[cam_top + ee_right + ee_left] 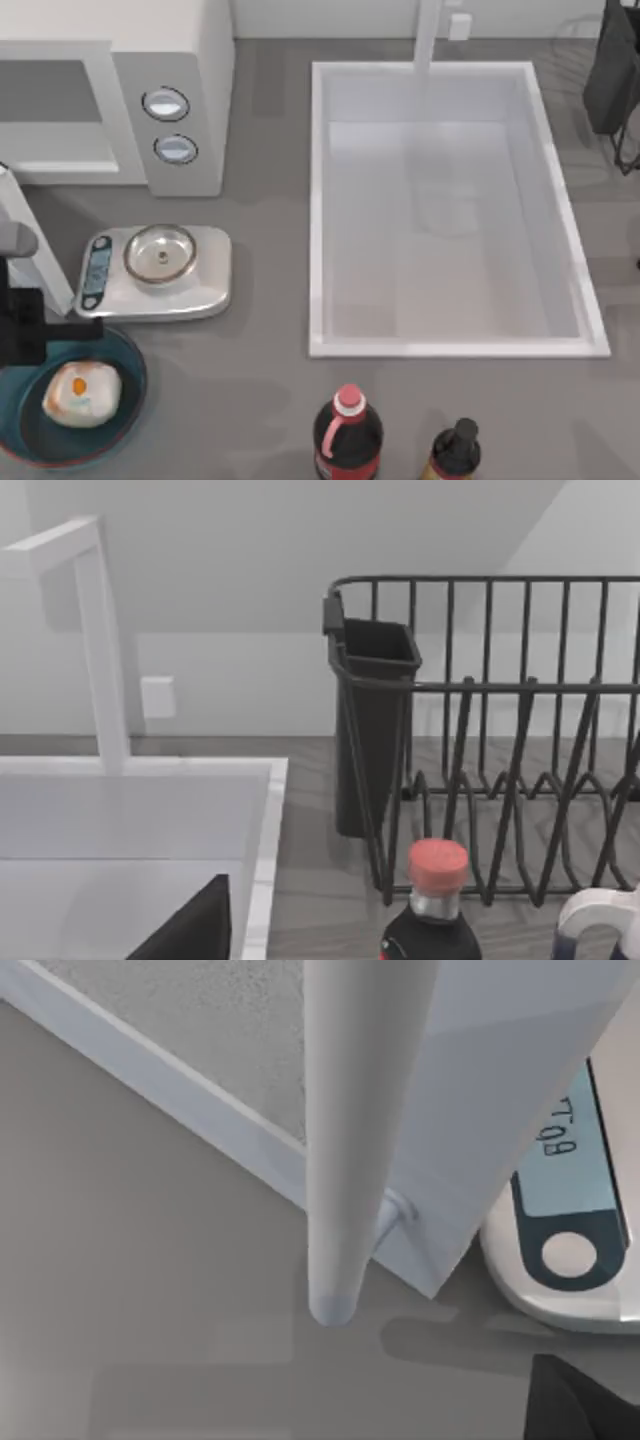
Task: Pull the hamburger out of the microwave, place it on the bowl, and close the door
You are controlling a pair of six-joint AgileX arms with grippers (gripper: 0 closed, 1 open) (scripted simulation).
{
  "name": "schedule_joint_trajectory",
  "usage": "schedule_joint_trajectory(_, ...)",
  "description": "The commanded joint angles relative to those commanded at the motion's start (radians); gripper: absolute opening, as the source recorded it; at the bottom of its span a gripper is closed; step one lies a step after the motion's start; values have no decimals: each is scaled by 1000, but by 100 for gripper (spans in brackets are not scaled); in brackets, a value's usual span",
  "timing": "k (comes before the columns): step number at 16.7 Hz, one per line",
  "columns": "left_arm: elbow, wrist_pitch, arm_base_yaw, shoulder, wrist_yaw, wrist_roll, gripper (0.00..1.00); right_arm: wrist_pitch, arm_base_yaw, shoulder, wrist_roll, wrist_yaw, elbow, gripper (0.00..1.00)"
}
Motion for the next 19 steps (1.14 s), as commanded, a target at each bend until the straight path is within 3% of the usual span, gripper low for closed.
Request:
schedule_joint_trajectory(7, 62, 62, 14, 57, 31, 1, 0, 0, 0, 0, 0, 0, 0, 100)
schedule_joint_trajectory(13, 284, 265, 27, 352, 64, 8, 0, 0, 0, 0, 0, 0, 0, 100)
schedule_joint_trajectory(19, 303, 213, 33, 515, 29, 29, 0, 0, 0, 0, 0, 0, 0, 100)
